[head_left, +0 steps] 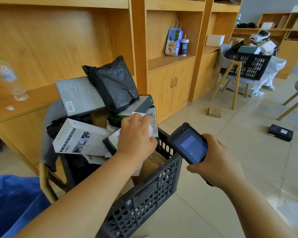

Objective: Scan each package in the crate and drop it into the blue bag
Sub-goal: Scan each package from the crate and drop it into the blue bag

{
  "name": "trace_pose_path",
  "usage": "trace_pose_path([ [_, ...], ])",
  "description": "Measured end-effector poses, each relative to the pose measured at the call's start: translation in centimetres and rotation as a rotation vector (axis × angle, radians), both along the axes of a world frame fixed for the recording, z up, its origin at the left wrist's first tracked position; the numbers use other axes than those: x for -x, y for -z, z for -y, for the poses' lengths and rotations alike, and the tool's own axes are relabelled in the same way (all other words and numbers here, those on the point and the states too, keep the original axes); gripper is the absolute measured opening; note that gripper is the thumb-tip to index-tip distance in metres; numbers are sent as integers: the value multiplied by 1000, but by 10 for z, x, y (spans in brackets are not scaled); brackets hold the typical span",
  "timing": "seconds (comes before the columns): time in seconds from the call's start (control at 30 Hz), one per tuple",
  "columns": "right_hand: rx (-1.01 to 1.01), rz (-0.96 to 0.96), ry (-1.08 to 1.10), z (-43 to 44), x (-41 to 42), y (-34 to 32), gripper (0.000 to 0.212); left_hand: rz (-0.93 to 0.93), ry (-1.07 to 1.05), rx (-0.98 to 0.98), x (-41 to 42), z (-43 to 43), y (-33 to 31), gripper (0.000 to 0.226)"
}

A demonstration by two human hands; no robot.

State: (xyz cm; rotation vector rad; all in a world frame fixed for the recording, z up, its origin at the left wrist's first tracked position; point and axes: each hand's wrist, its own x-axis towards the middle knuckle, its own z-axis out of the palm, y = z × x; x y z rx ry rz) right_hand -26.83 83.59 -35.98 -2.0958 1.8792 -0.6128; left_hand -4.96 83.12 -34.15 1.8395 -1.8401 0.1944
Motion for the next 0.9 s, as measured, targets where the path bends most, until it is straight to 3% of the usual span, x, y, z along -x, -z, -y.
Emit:
trace_pose_path([
  [0.17, 20, 5, -22, -18, -8, -8, 89, -265, -111, -16, -36, -42, -12, 57],
  [0.4, 55, 23, -91, -48, -29, -17, 90, -463, -127, -132, -69, -94, -20, 77],
  [0.53, 90, 11, -130, -65, -42, -23, 86, -492, -241, -211, -99, -123, -18, 58],
  [0.7, 73, 30, -193, -82, -59, -26, 86, -689, -344, -285, -133, -165, -9, 41],
  [0.9, 29, 40, -275, -97, -79, -26, 93, -1143, -333, -276, -149, -197, 9, 38],
])
